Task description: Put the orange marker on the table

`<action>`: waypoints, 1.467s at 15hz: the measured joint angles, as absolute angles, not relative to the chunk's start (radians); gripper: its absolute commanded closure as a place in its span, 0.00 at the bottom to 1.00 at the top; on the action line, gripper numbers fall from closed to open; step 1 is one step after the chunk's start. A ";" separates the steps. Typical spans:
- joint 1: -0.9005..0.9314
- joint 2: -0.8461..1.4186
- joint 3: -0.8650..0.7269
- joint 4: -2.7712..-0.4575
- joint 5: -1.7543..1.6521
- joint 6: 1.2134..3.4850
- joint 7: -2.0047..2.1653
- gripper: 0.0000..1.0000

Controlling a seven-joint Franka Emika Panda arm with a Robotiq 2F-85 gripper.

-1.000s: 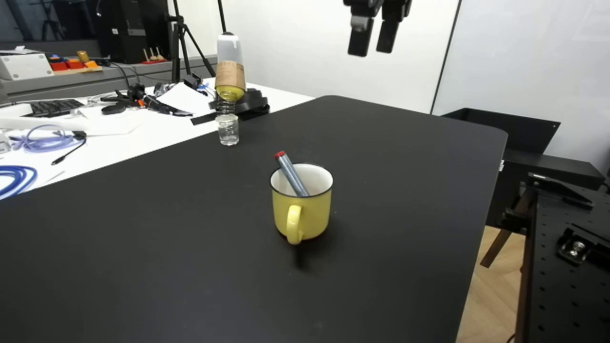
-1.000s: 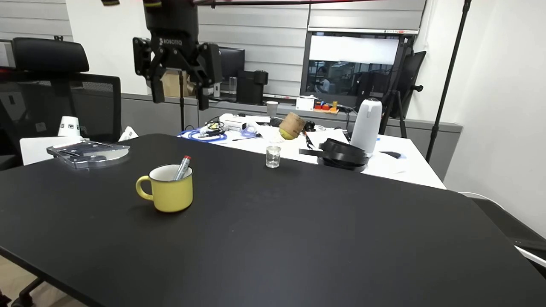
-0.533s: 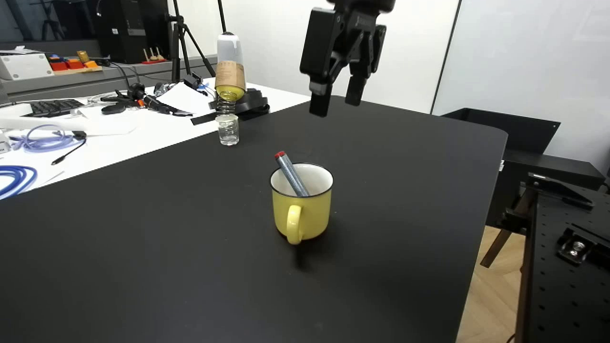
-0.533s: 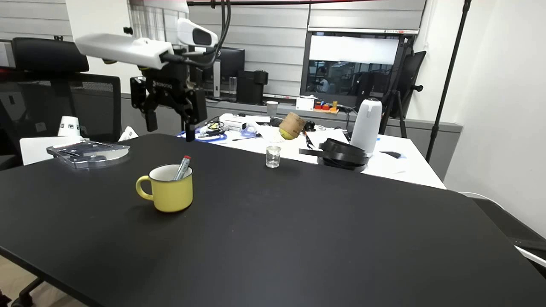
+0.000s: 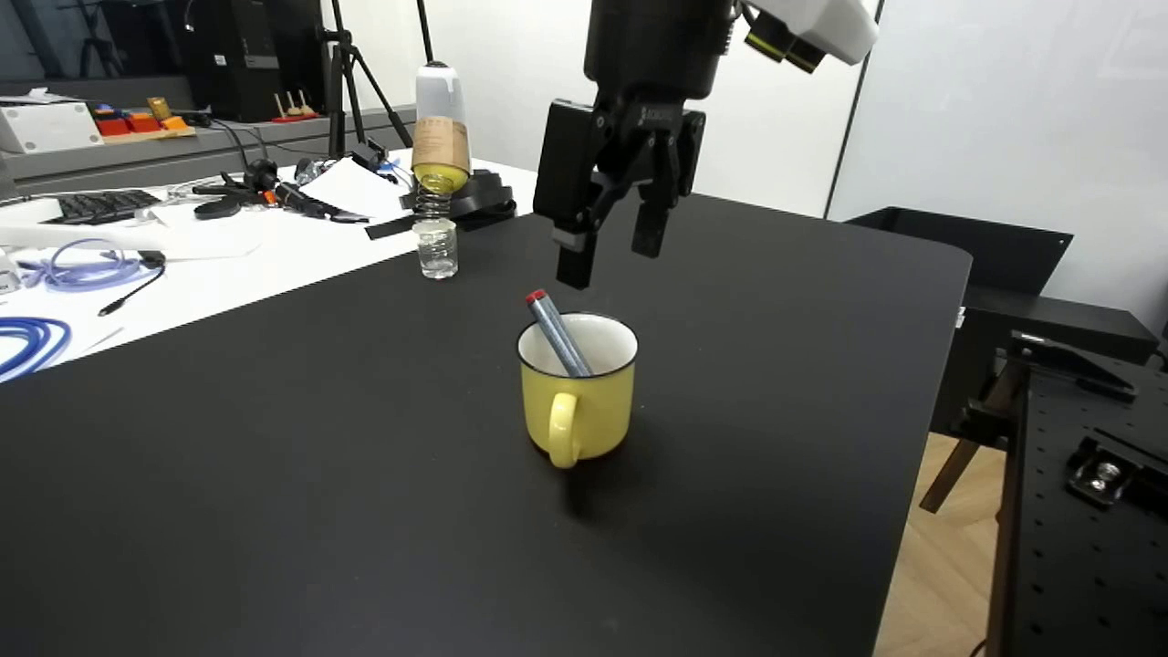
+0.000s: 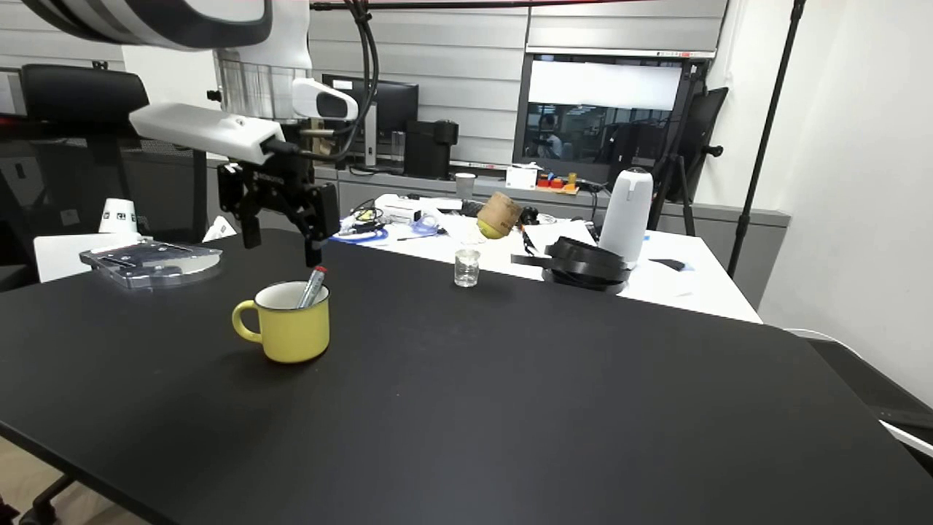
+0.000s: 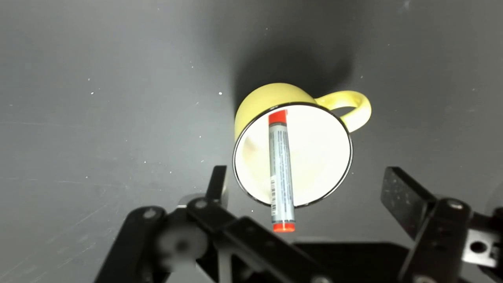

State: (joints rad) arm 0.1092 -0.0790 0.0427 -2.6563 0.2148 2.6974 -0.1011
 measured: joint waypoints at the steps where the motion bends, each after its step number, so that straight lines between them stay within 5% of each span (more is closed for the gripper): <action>1: 0.109 -0.079 0.043 -2.656 0.215 2.697 -0.101 0.00; 13: 0.085 0.074 0.044 -2.613 -0.058 2.910 0.162 0.00; 14: 0.090 0.088 0.043 -2.604 -0.075 2.919 0.182 0.25; 22: 0.149 0.162 0.002 -2.545 -0.203 2.977 0.318 0.75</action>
